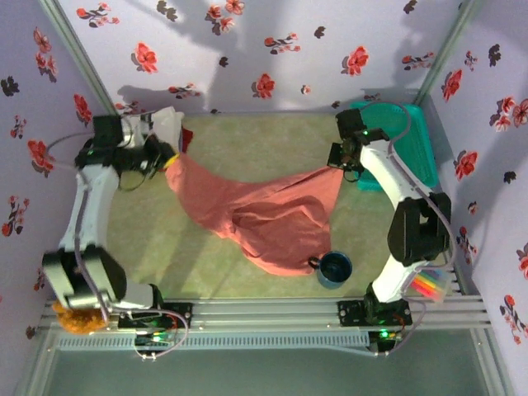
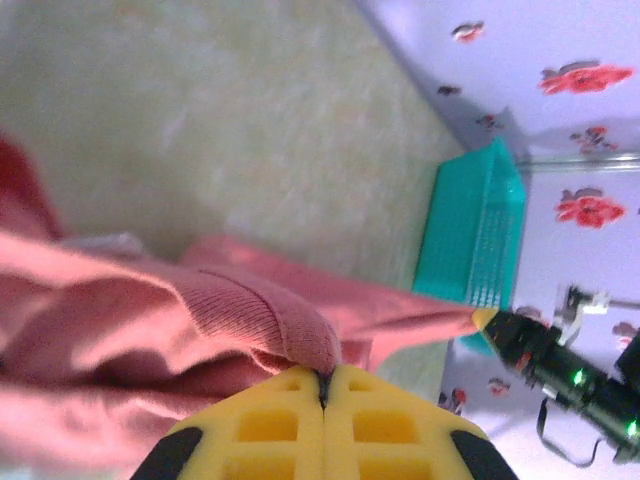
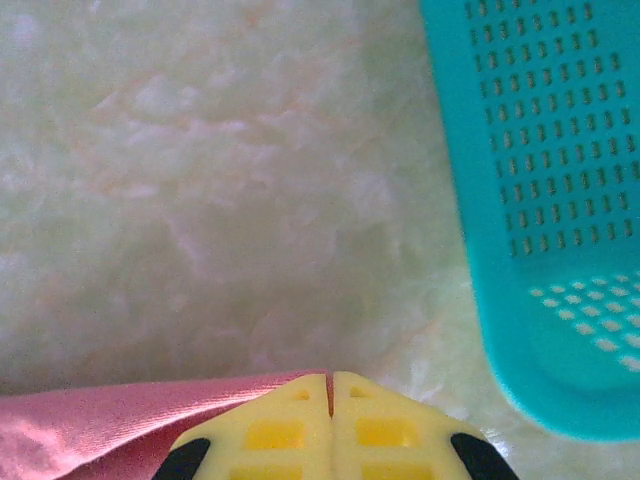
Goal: Fold and stack the t-shirts
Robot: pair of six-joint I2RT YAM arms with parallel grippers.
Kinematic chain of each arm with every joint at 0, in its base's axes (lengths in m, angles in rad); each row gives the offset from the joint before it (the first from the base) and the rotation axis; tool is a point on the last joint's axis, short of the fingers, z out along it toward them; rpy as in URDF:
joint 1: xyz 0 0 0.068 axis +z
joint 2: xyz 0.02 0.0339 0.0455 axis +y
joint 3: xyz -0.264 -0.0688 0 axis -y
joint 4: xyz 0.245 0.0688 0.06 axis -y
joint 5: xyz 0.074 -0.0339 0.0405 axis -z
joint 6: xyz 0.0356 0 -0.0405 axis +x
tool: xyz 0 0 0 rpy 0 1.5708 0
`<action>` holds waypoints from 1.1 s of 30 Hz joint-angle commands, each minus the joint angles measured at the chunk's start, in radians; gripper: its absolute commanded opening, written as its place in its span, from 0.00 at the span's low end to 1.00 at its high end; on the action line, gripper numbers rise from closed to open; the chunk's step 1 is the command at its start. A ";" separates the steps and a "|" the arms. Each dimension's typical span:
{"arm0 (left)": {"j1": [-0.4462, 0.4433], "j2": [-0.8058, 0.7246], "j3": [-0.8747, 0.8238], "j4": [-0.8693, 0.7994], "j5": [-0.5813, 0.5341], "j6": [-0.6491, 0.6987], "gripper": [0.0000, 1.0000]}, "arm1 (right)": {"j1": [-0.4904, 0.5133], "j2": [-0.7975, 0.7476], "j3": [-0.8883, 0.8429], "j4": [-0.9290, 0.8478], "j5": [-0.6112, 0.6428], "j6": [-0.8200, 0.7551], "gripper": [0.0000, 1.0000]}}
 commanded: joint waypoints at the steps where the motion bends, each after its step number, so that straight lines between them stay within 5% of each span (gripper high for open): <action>1: -0.075 0.205 0.088 0.433 -0.027 -0.252 0.00 | -0.027 0.055 0.084 -0.043 0.033 -0.033 0.00; 9: -0.239 0.665 0.481 0.575 -0.059 -0.398 0.00 | -0.032 0.103 0.162 -0.079 0.000 -0.035 0.00; 10: -0.241 0.704 0.519 0.571 -0.060 -0.406 0.07 | -0.032 0.103 0.165 -0.083 -0.004 -0.033 0.00; 12: -0.242 0.756 0.588 0.536 -0.057 -0.396 0.42 | -0.032 0.102 0.167 -0.089 -0.009 -0.032 0.00; 13: -0.242 0.760 0.608 0.498 -0.058 -0.369 0.52 | -0.031 0.101 0.169 -0.092 -0.011 -0.032 0.00; 16: -0.241 0.695 0.614 0.313 -0.098 -0.208 0.62 | -0.031 0.100 0.168 -0.100 -0.017 -0.038 0.00; 20: -0.226 0.518 0.411 0.144 -0.187 -0.045 0.59 | -0.031 0.100 0.165 -0.103 -0.033 -0.040 0.00; 26: -0.186 0.346 0.018 0.176 -0.200 0.010 0.43 | -0.032 0.094 0.146 -0.097 -0.056 -0.035 0.00; 33: -0.170 0.455 0.028 0.244 -0.145 0.026 0.42 | -0.032 0.077 0.128 -0.102 -0.063 -0.042 0.00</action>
